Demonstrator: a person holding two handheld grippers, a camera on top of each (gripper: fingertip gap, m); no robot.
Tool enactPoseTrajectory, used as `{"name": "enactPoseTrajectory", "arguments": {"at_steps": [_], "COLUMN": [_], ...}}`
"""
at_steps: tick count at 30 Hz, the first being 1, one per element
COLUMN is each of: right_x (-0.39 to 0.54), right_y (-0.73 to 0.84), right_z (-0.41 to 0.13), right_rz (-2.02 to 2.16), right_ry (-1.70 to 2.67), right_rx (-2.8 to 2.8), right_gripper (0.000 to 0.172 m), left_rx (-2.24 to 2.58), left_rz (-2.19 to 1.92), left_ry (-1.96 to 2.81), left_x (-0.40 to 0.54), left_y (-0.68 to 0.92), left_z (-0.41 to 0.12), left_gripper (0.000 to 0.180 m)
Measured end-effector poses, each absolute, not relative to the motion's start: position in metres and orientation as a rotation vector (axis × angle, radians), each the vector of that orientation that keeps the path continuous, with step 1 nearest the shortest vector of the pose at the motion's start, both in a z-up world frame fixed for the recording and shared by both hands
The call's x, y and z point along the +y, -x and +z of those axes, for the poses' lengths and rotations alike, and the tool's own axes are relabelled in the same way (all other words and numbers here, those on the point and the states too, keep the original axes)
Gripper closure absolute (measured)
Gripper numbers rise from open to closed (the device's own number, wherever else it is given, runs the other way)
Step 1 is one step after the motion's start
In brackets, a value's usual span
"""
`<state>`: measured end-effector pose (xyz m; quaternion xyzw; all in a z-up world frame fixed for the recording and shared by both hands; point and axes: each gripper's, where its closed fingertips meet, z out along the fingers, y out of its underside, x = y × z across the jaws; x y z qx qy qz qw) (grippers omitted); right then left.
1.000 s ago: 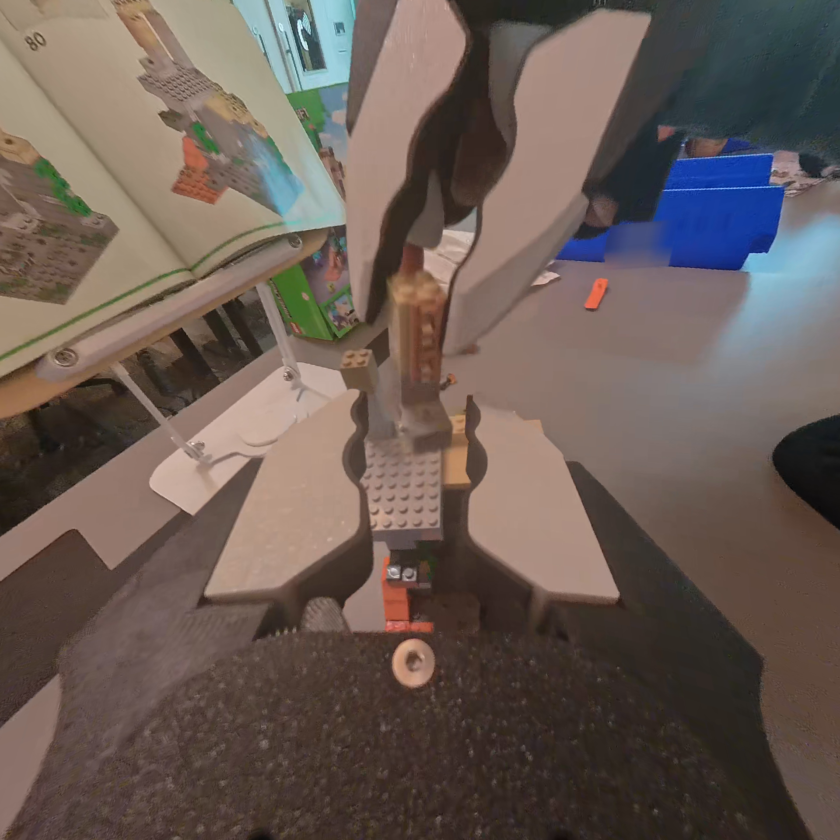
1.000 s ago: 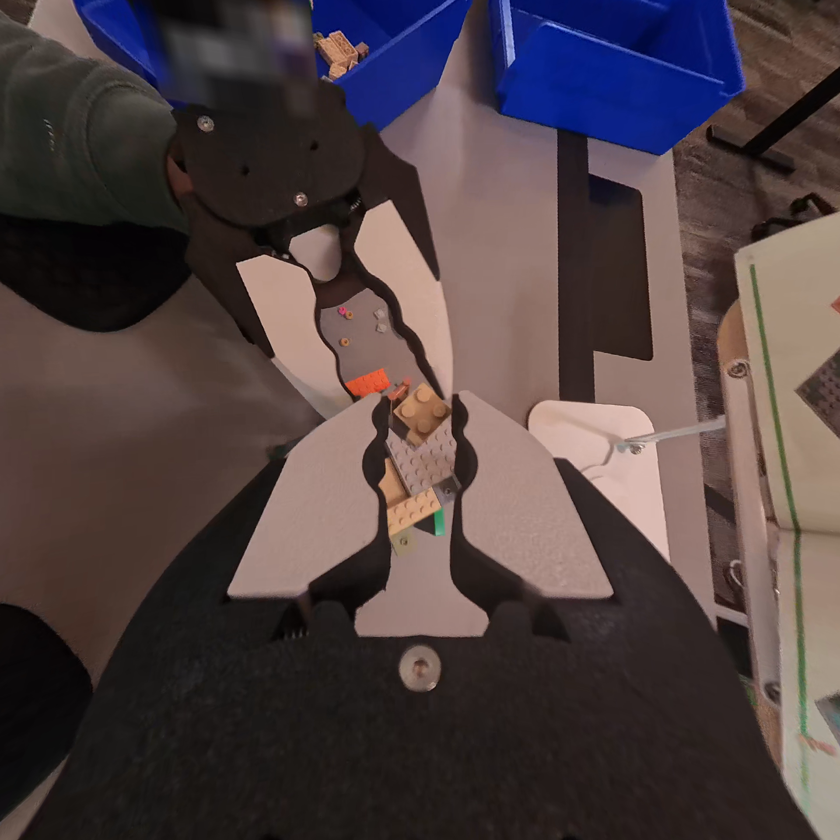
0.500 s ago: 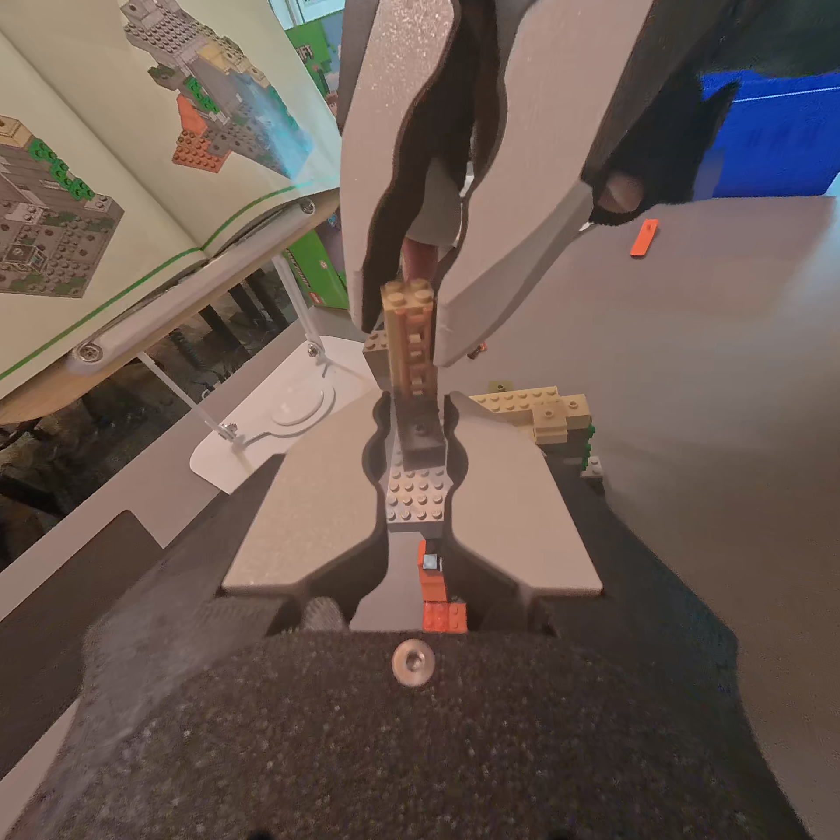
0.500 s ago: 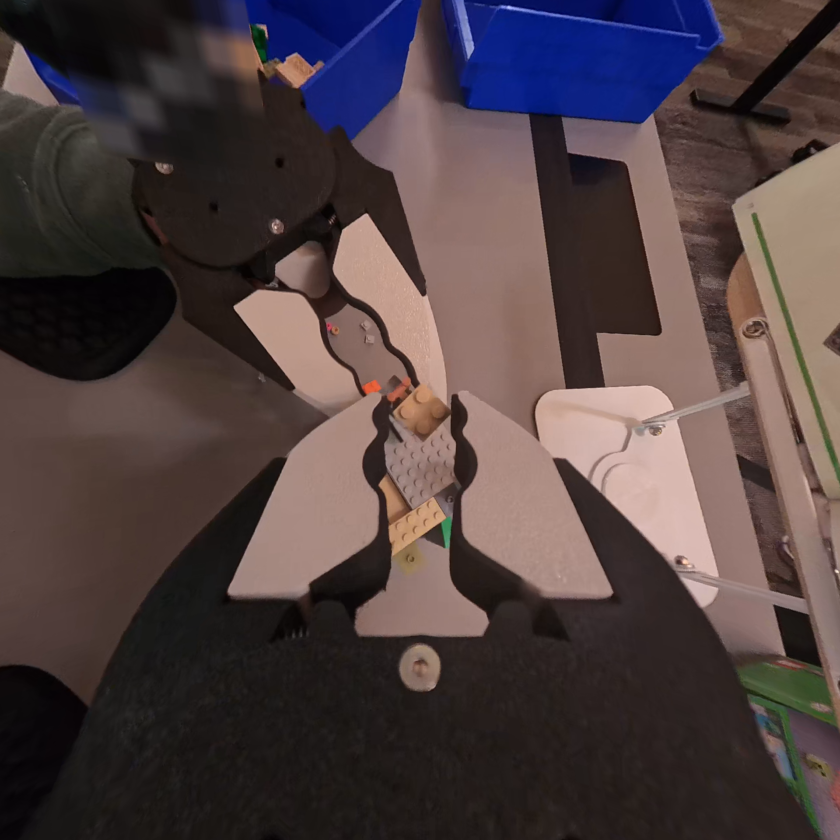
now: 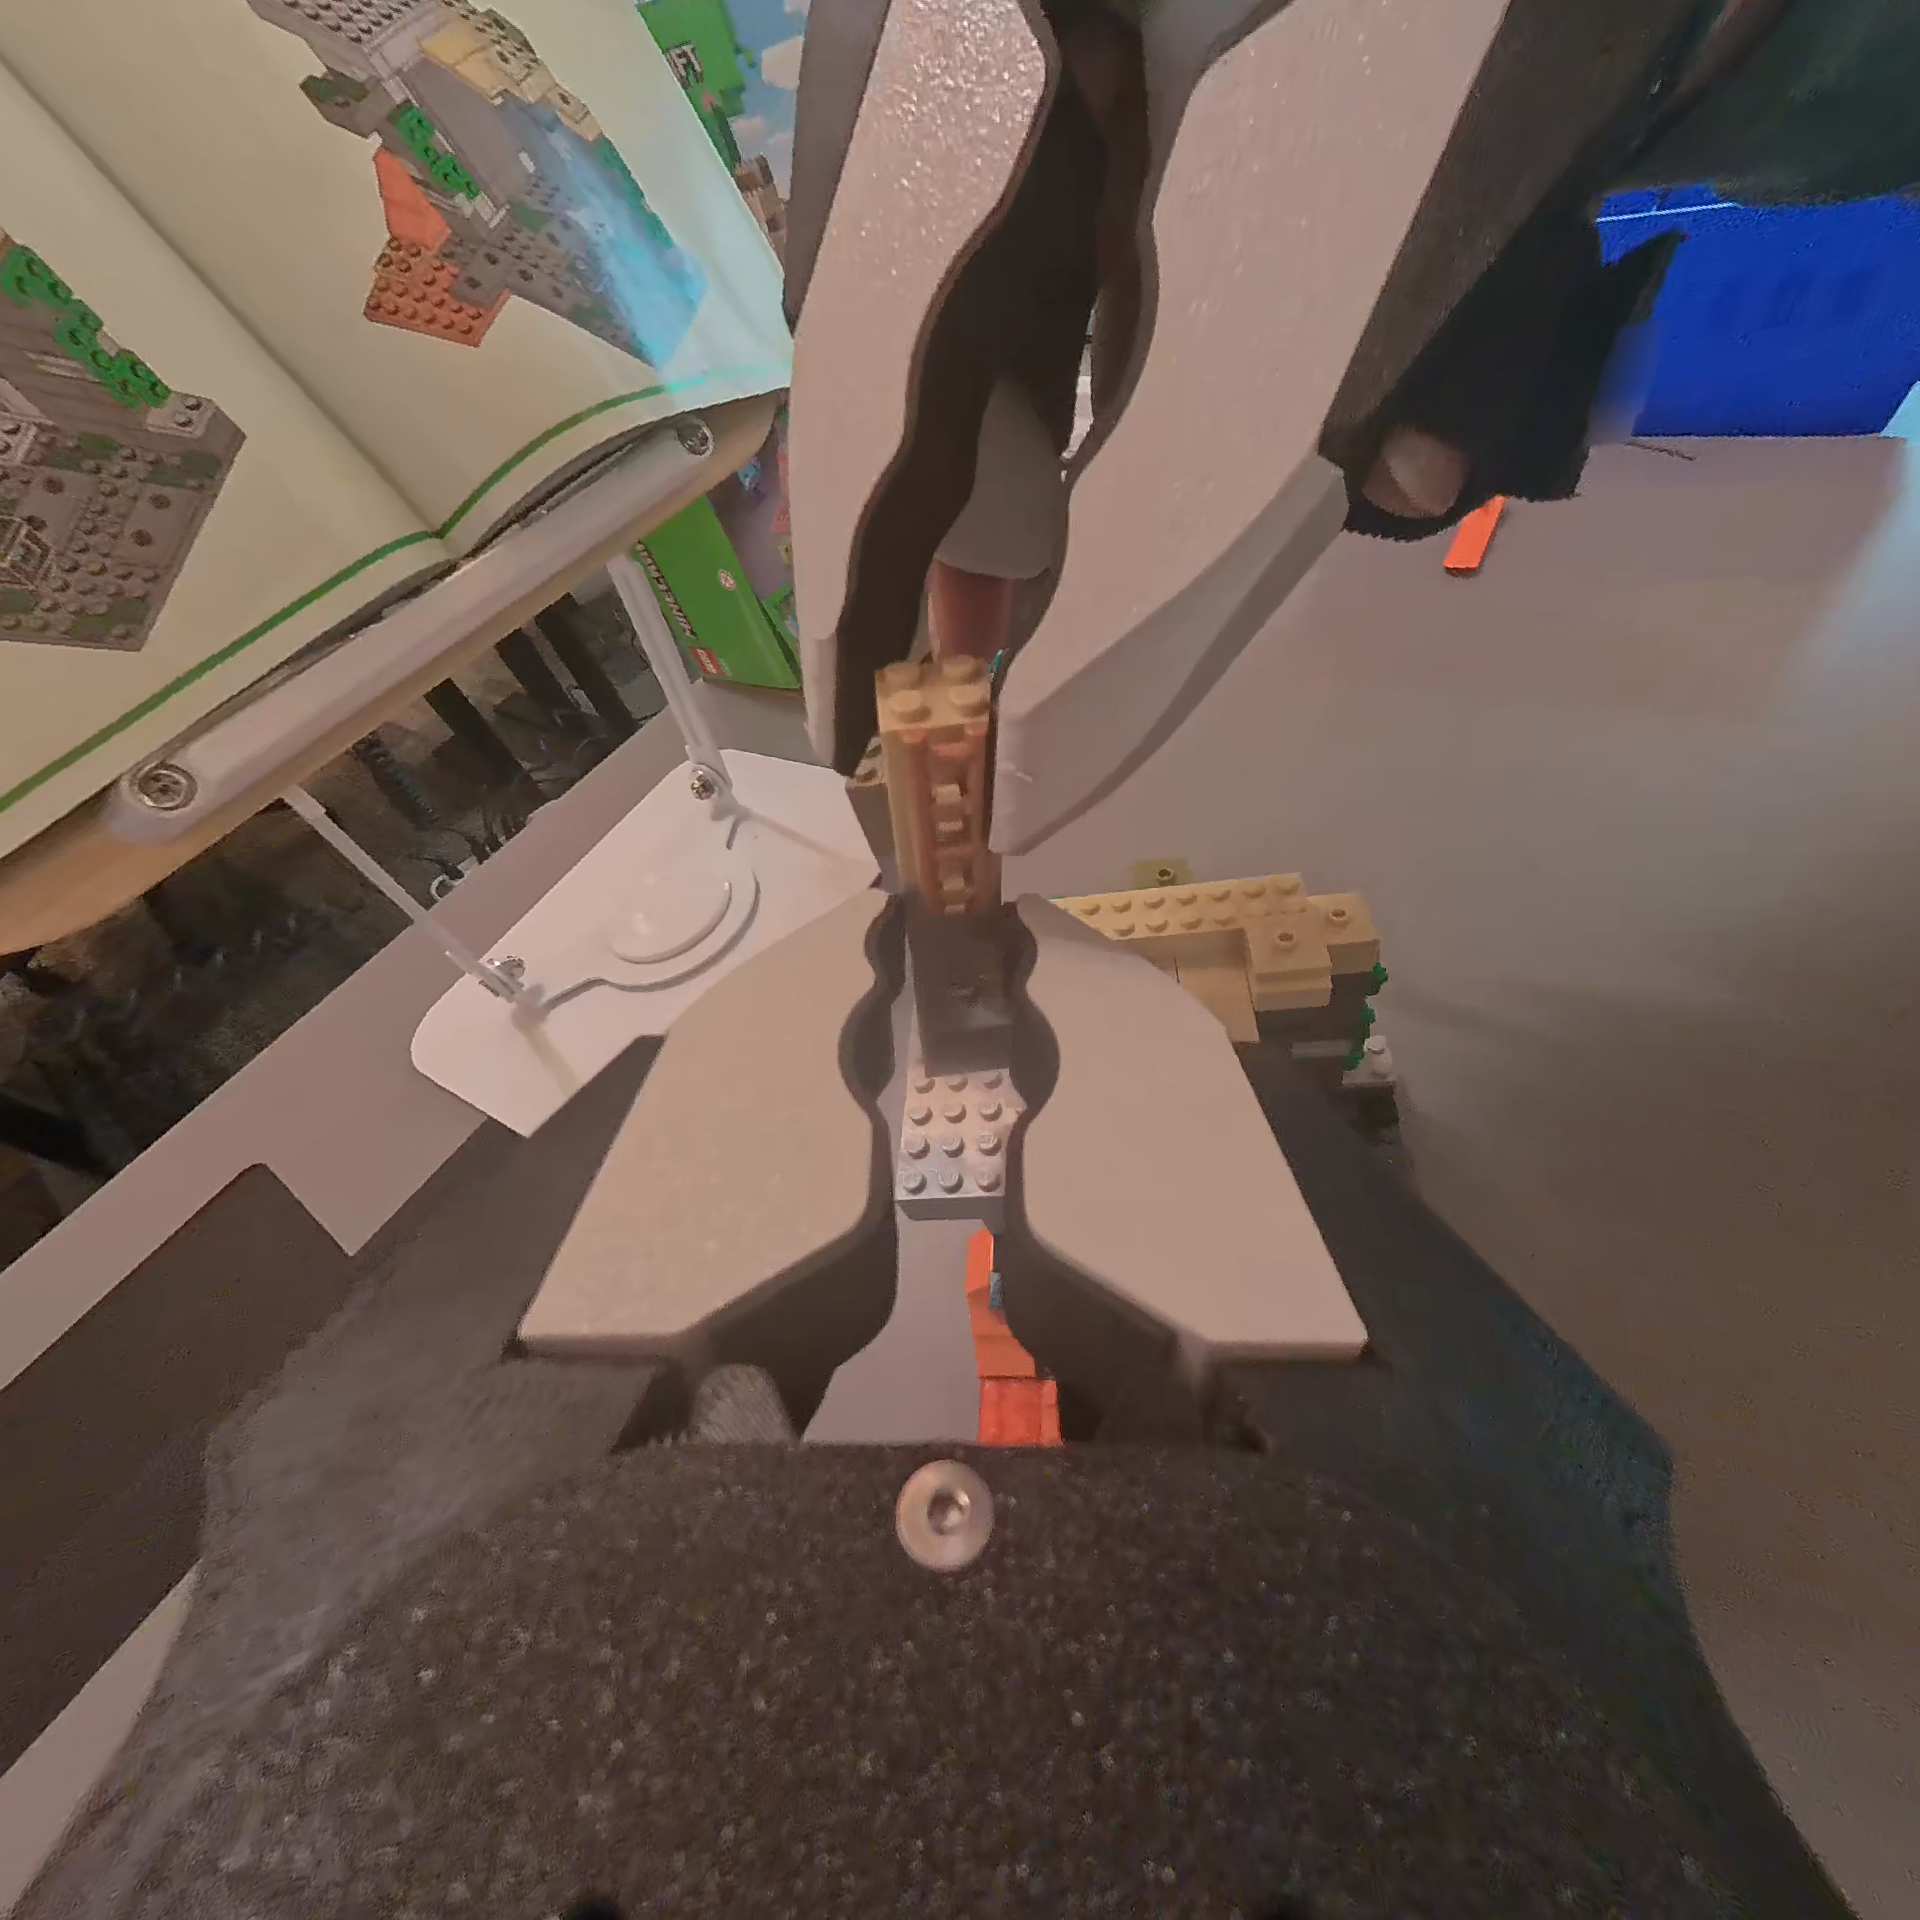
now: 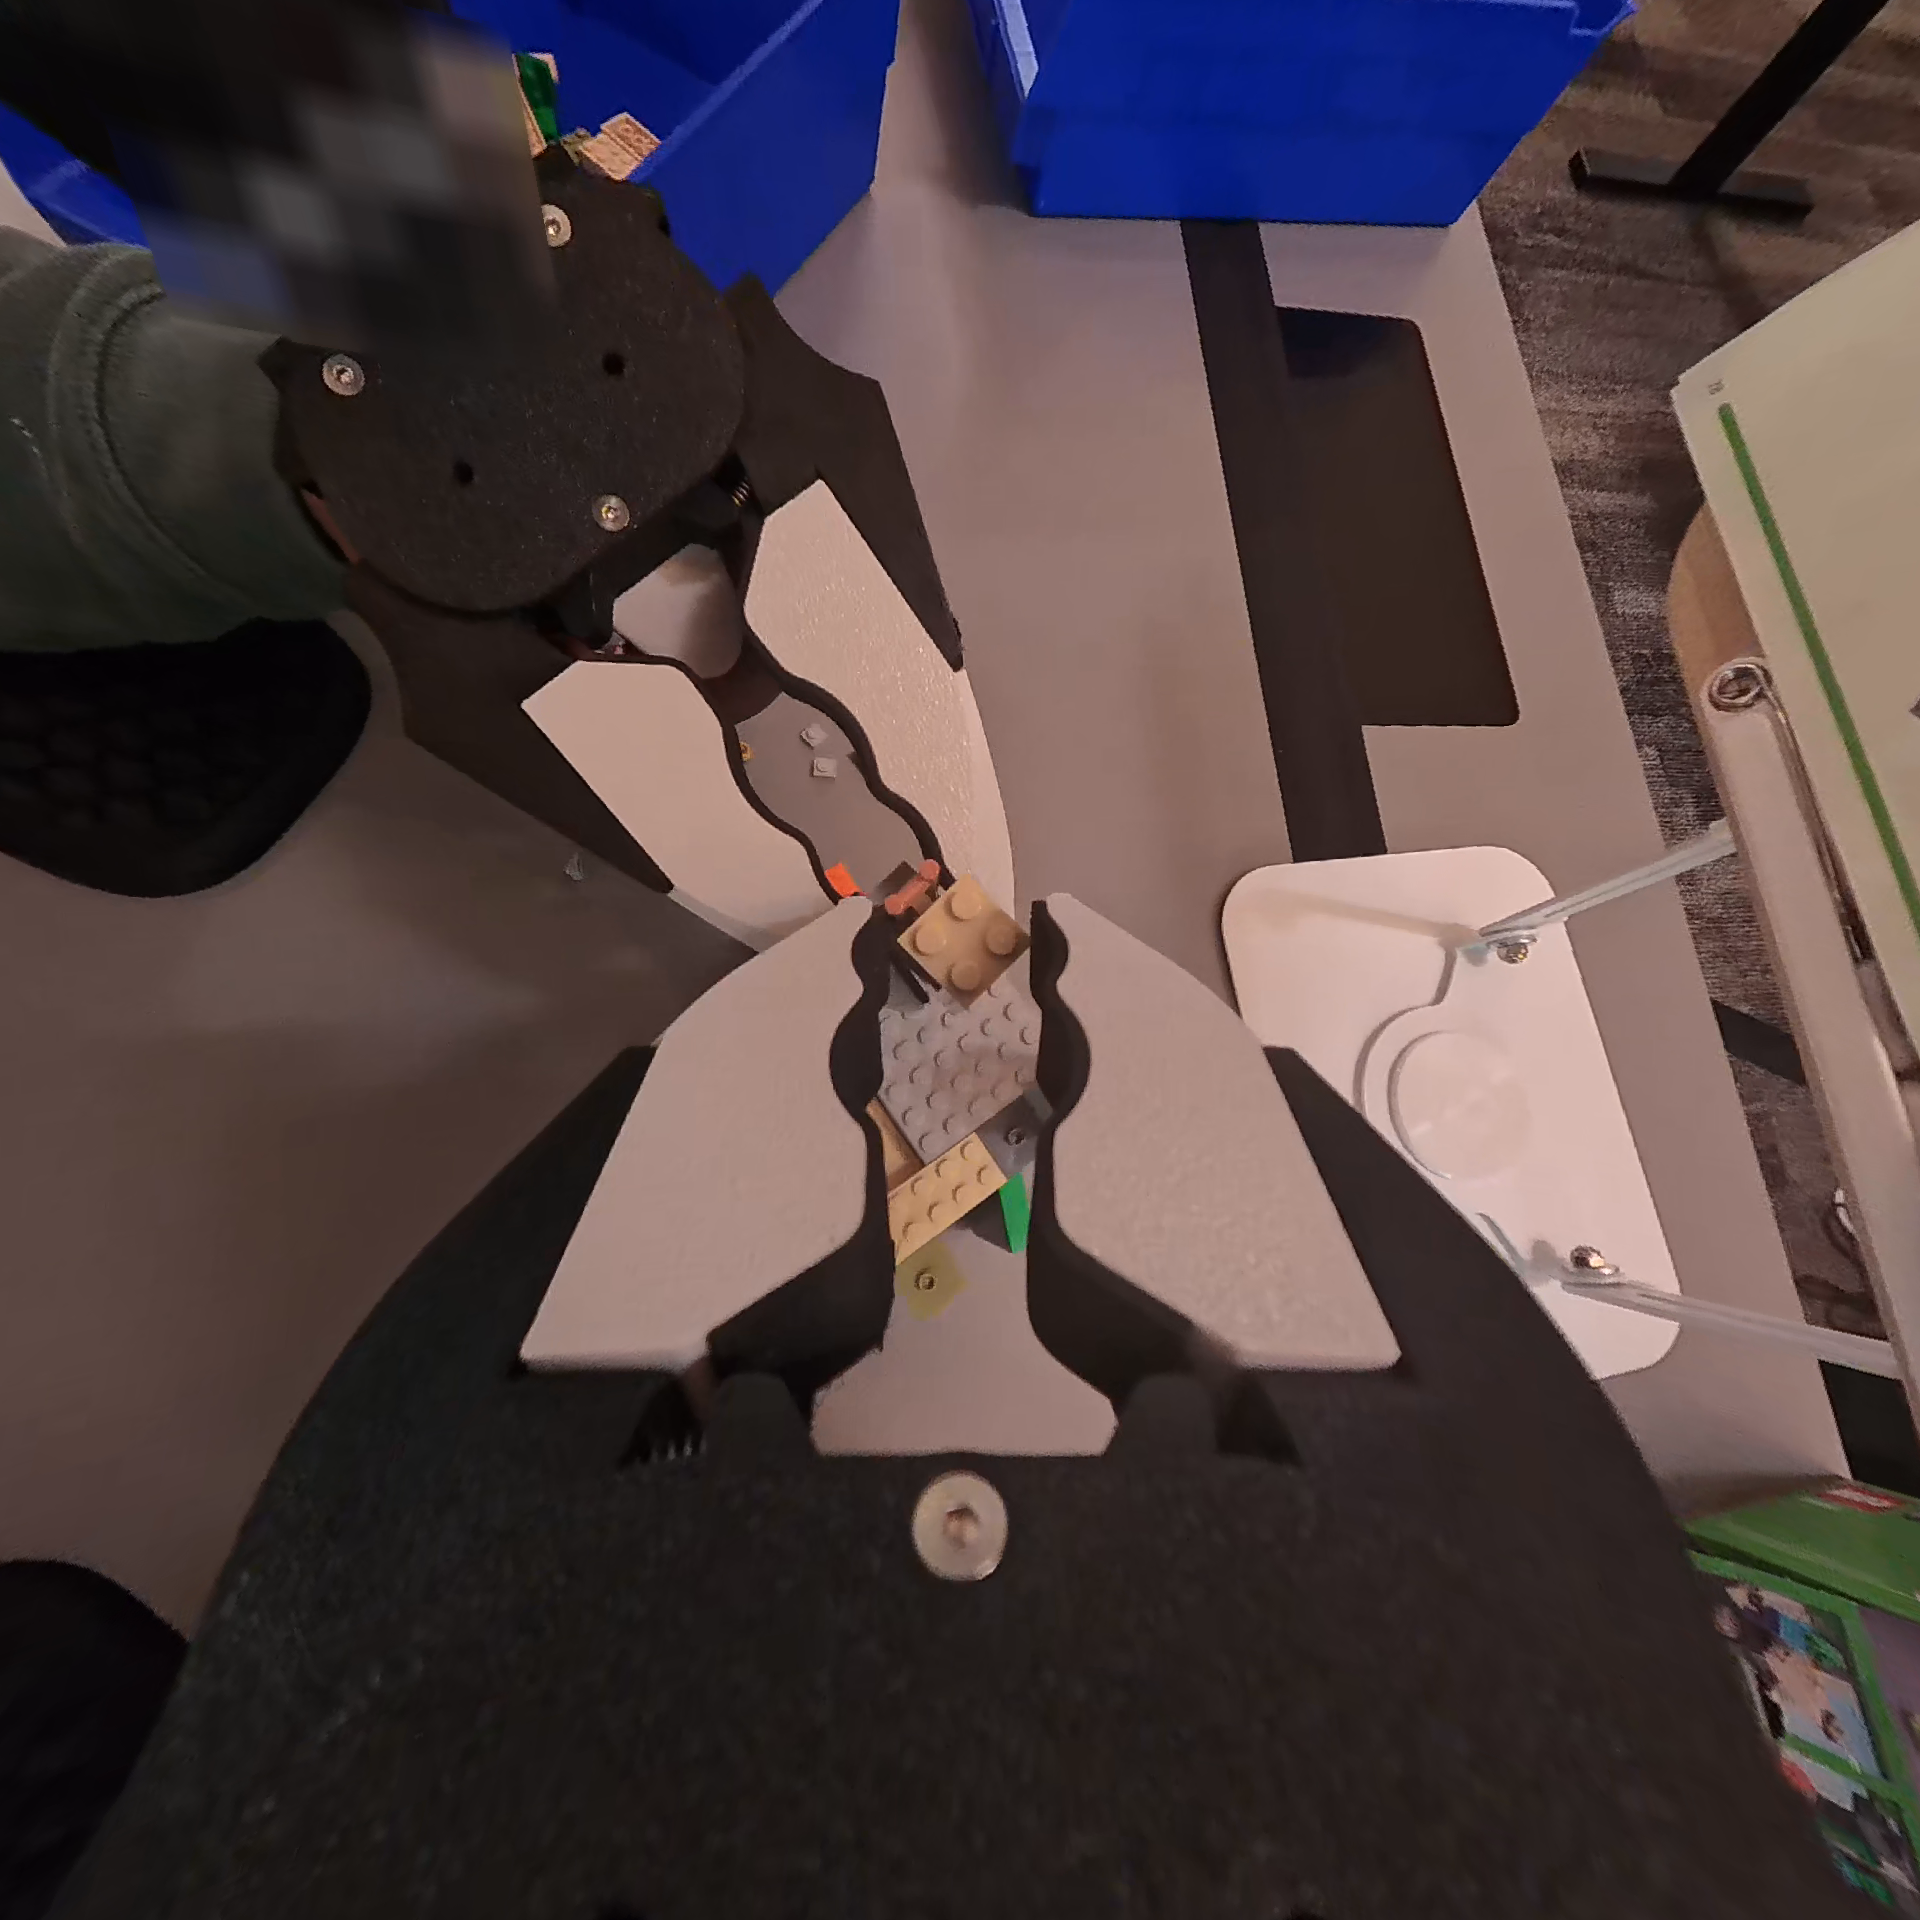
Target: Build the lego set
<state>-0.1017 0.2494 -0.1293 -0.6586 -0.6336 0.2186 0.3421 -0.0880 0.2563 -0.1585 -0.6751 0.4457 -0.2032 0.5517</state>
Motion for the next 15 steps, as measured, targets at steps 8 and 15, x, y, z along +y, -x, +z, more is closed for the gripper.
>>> {"name": "enactPoseTrajectory", "arguments": {"at_steps": [8, 15], "right_x": [0.255, 0.267], "right_y": [0.100, 0.089], "right_z": [-0.122, -0.107], "right_rz": [0.550, 0.453], "right_ry": [1.679, 1.554], "right_rx": [-1.663, -1.871], "right_gripper": [0.146, 0.143], "left_rx": [1.042, 1.019], "left_rz": [-0.577, -0.614], "left_ry": [1.597, 1.658], "left_x": [0.261, 0.274], "left_y": [0.093, 0.102], "left_z": [-0.157, -0.170], "left_gripper": [0.164, 0.164]}}
